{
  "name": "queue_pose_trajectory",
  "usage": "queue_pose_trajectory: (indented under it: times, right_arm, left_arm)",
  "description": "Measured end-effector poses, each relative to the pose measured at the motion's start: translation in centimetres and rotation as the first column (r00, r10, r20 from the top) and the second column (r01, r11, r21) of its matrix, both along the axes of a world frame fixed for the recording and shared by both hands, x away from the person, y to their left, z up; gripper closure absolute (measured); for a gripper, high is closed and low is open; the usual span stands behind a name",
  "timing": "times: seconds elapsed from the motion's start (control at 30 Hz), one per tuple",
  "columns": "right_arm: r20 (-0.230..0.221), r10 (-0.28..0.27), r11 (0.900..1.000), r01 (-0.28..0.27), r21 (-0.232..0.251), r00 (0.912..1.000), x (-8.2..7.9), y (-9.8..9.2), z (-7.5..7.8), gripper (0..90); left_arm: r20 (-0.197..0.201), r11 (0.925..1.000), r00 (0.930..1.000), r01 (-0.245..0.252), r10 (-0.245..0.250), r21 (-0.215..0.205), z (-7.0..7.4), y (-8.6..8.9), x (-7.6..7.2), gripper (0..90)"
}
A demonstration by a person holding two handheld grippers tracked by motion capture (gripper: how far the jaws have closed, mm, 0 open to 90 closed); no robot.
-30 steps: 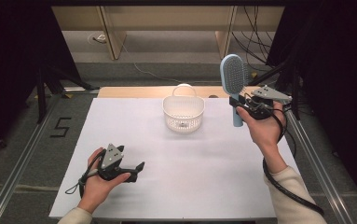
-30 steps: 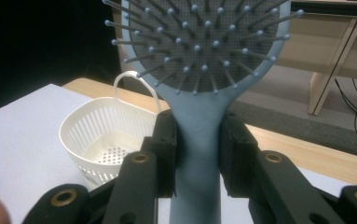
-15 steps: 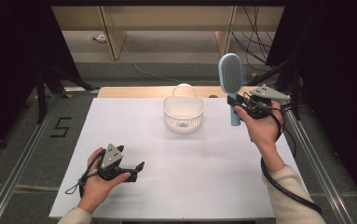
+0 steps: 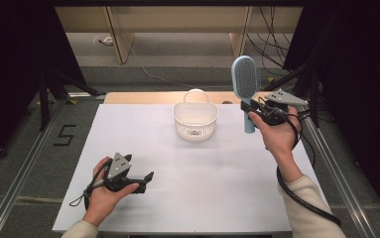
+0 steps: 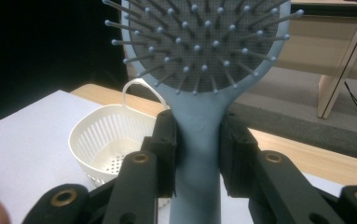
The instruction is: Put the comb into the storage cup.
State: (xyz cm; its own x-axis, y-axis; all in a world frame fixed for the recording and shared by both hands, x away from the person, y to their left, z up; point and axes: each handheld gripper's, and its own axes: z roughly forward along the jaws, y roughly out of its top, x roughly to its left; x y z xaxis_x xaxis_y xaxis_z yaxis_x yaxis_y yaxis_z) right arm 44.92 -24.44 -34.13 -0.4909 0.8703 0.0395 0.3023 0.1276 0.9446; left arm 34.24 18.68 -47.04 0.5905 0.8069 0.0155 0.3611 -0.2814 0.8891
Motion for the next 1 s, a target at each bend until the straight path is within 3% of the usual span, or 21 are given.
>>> queue_pose_trajectory:
  times: [1.0]
  right_arm:
    - [-0.004, 0.013, 1.000, -0.013, -0.001, 0.9999, 0.33, 0.69, 0.00, 70.9]
  left_arm:
    - [0.001, 1.0000, 1.0000, -0.002, 0.002, -0.001, 0.00, -0.01, -0.01, 2.9]
